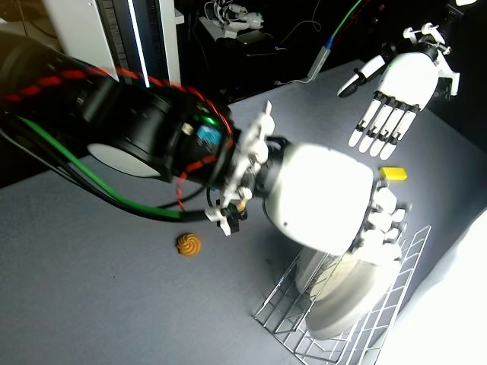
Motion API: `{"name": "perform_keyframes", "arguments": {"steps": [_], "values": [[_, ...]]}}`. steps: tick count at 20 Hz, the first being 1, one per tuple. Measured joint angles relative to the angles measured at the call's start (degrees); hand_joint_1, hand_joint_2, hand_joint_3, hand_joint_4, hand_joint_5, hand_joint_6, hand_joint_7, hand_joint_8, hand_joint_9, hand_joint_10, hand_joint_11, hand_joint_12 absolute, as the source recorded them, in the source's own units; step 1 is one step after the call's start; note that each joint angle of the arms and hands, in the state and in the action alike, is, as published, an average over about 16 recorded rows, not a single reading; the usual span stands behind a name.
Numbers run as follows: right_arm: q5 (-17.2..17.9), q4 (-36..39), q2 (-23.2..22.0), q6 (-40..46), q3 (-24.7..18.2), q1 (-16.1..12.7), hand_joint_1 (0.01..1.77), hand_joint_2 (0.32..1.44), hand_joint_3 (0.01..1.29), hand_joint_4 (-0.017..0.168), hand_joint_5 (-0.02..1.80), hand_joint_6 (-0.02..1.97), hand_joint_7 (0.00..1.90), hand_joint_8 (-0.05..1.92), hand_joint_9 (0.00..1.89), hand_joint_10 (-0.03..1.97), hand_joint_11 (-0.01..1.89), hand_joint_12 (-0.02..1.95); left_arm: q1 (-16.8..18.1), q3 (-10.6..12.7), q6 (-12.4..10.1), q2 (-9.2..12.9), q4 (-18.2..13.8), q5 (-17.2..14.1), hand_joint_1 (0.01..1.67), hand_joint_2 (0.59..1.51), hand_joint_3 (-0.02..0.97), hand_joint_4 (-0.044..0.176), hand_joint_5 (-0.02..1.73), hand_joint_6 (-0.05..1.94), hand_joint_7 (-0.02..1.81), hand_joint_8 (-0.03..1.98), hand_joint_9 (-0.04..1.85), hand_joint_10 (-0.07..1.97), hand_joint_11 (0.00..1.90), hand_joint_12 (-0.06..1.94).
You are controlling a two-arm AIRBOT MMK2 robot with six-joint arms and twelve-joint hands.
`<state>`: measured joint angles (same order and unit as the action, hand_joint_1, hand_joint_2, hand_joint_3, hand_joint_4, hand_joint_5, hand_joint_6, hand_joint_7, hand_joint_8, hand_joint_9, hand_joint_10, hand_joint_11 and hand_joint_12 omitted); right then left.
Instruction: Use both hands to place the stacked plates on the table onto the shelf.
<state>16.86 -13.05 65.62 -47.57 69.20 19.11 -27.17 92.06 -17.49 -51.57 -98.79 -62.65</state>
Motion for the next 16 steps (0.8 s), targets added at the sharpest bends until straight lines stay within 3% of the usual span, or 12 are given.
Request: {"name": "perform_keyframes", "arguments": {"steps": [10, 16], "values": [[-1.77, 3.6, -14.73, -5.27, -12.52, -4.54, 0.93, 1.01, 0.01, -0.003, 0.5, 0.03, 0.53, 0.01, 0.53, 0.03, 0.02, 1.21, 1.25, -1.75, -0.17, 0.22, 0.06, -2.01, 0.02, 1.153, 0.013, 0.005, 0.11, 0.01, 0.13, 0.02, 0.1, 0.0, 0.02, 0.22], [-3.86, 3.81, -22.78, -8.31, -18.93, -5.74, 0.9, 0.99, 0.01, -0.003, 0.49, 0.04, 0.53, 0.05, 0.52, 0.09, 0.03, 1.24, 2.64, -3.67, -0.11, 0.64, 0.08, -3.05, 0.02, 1.153, 0.012, 0.004, 0.13, 0.01, 0.17, 0.02, 0.14, 0.01, 0.02, 0.27]]}}
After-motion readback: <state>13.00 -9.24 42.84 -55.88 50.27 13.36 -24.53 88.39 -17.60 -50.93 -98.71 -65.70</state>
